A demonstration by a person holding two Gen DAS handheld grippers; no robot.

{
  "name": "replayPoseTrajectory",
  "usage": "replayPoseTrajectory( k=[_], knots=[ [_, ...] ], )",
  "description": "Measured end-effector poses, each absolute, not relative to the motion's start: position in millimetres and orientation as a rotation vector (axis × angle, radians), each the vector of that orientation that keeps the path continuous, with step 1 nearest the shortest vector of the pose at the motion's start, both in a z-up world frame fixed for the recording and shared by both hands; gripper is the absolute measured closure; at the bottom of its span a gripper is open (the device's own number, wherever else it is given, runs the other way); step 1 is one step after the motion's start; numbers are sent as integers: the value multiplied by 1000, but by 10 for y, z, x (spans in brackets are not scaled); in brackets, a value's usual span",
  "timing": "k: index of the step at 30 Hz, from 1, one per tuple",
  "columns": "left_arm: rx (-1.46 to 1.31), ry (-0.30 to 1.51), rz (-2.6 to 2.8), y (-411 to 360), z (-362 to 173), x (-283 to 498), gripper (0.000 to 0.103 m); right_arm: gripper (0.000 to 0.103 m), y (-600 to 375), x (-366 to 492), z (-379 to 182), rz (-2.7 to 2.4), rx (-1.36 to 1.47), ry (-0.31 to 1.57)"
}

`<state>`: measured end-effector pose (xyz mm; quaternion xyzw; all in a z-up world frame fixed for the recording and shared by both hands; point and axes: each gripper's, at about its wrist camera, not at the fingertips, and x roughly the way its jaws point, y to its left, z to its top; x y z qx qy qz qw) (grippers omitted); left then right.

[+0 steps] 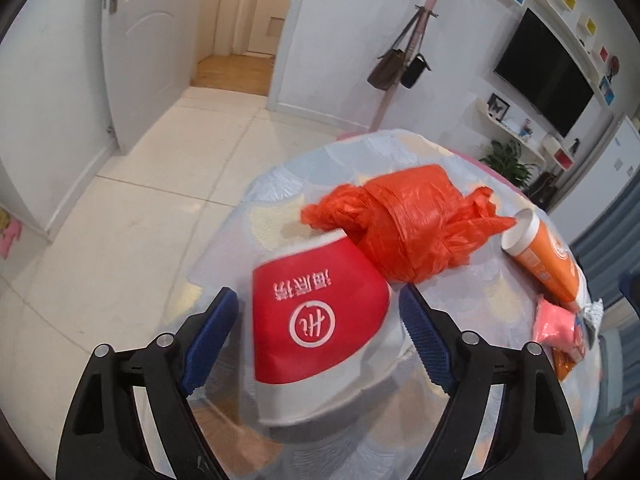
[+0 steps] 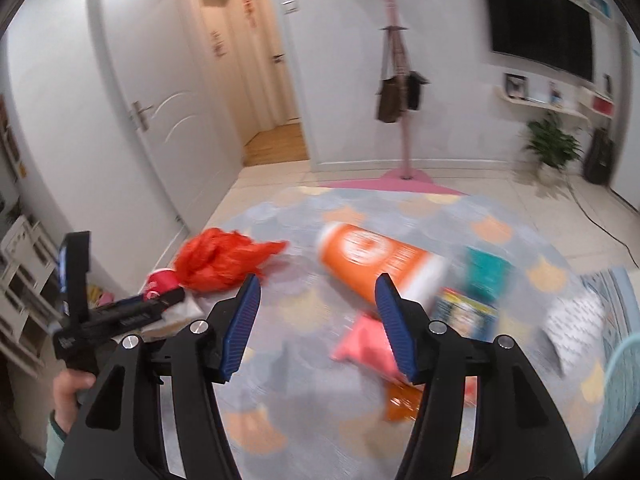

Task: Collect trash
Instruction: 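Grasp the red-white paper cup with the left gripper while the right gripper grasps the orange bag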

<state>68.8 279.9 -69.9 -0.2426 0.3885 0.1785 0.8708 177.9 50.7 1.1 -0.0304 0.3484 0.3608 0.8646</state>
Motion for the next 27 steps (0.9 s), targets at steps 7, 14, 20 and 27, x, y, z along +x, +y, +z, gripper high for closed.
replayPoseTrajectory(
  k=[7, 14, 20, 27],
  knots=[
    [-478, 787, 351, 2728, -760, 680, 38, 43, 1285, 1974, -78, 899, -110, 785],
    [-531, 739, 325, 2728, -790, 510, 44, 27, 1983, 2072, -225, 964, -180, 827],
    [-538, 721, 309, 2698, -750, 414, 48, 25, 2275, 2129, -496, 964, -200, 933],
    [-540, 719, 297, 2693, -767, 379, 48, 37, 2258, 2133, -684, 925, -198, 1000]
  ],
)
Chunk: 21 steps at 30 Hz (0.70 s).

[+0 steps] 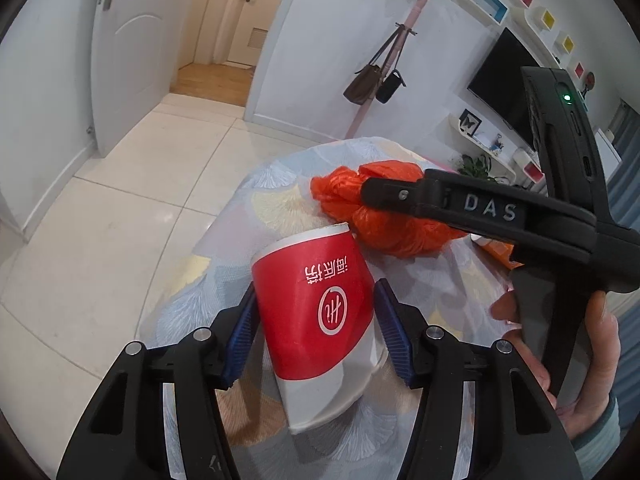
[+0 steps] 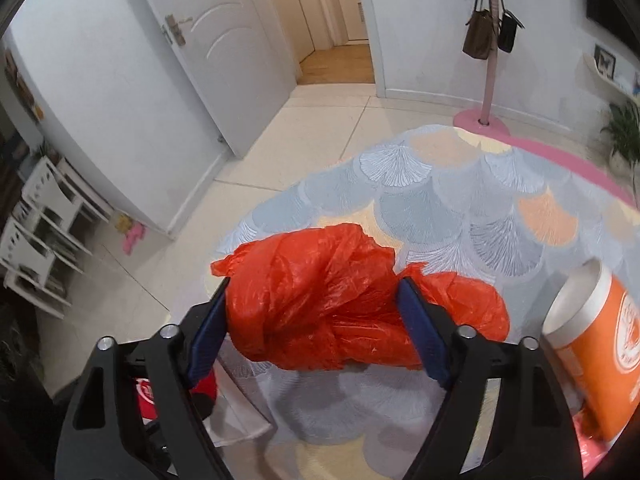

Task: Collect trash
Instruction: 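Grasp the red-white paper cup with the left gripper while the right gripper grasps the orange bag, then carry the cup and orange bag over the basket and open both grippers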

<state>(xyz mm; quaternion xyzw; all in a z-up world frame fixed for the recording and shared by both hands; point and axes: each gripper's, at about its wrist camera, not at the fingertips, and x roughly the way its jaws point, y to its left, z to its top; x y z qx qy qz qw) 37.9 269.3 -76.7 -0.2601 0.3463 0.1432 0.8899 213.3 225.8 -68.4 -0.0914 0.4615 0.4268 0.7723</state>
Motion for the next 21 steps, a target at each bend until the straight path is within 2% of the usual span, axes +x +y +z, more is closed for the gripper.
replayPoseTrajectory(
  k=[2, 5, 10, 21],
  knots=[
    [-551, 716, 287, 2687, -765, 362, 49, 55, 2213, 2064, -634, 951, -207, 989],
    [-550, 707, 277, 2660, -741, 372, 49, 67, 2129, 1943, -569, 950, -230, 968],
    [-512, 656, 244, 2504, -615, 330, 49, 71, 1843, 1788, -498, 901, -227, 924],
    [-410, 582, 123, 1926, -238, 342, 49, 72, 772, 1761, -27, 784, -40, 815]
  ],
)
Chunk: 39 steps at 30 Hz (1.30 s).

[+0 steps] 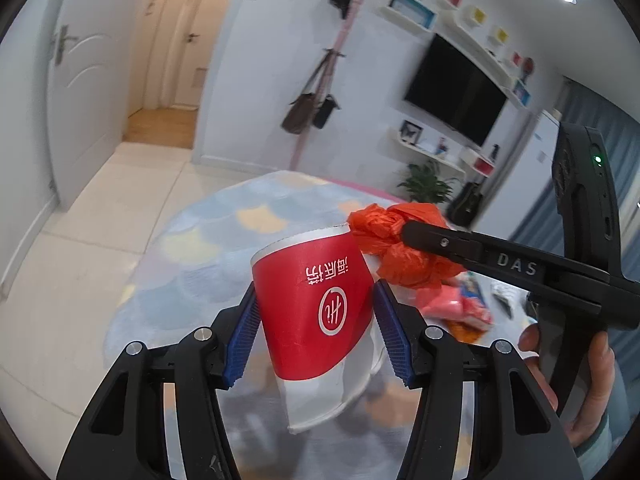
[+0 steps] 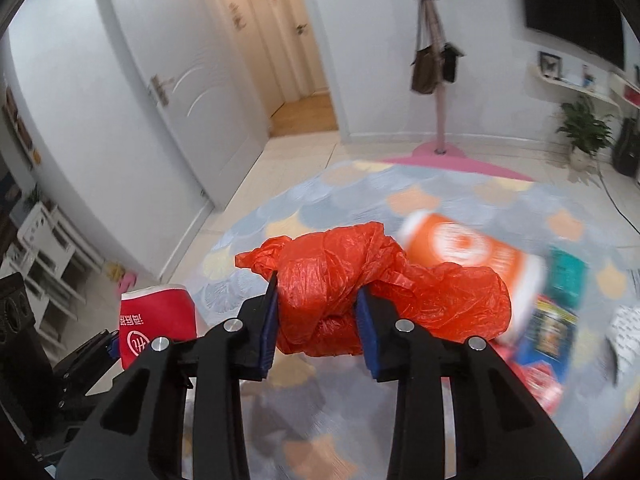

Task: Collect trash
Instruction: 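Carry the cup and orange bag over the basket and open both grippers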

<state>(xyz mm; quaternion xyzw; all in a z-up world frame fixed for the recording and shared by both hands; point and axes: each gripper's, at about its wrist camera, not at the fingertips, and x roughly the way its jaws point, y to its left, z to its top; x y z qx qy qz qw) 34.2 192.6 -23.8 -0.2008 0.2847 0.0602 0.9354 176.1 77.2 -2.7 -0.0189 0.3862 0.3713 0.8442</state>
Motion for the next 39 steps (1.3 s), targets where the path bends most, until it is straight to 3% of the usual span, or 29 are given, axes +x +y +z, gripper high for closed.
replayPoseTrajectory(
  k=[20, 39],
  knots=[
    [-242, 577, -187, 432, 160, 869, 49, 72, -1527, 1707, 412, 459, 219, 651],
    [-117, 704, -452, -1191, -47, 1595, 48, 71, -3612, 1994, -383, 45, 468, 744]
  ],
)
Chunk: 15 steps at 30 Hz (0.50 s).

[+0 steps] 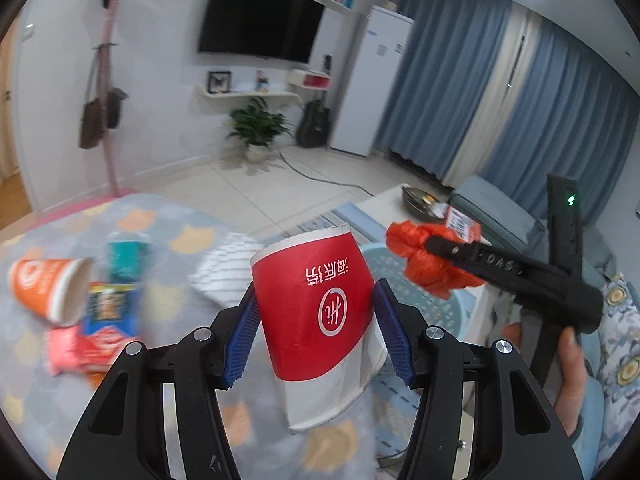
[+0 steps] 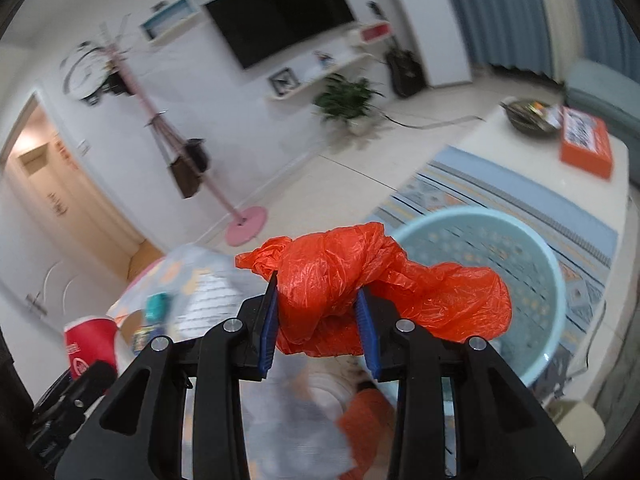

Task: Collect trash
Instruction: 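Carry the cup and orange bag over the basket and open both grippers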

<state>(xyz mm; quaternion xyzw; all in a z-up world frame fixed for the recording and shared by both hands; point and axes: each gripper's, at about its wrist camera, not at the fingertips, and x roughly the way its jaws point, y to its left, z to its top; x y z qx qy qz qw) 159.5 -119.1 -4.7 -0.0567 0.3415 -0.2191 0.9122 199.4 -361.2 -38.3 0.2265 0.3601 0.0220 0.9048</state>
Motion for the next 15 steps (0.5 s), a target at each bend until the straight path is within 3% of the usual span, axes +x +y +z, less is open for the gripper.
replayPoseTrajectory(
  k=[10, 15],
  knots=[
    [-117, 810, -546, -1874, -332, 1999, 48, 68, -4216, 2115, -999, -95, 528, 869],
    [-85, 841, -564, -2139, -443, 2166, 48, 60, -4390, 2155, -1147, -133, 535, 908]
  ],
)
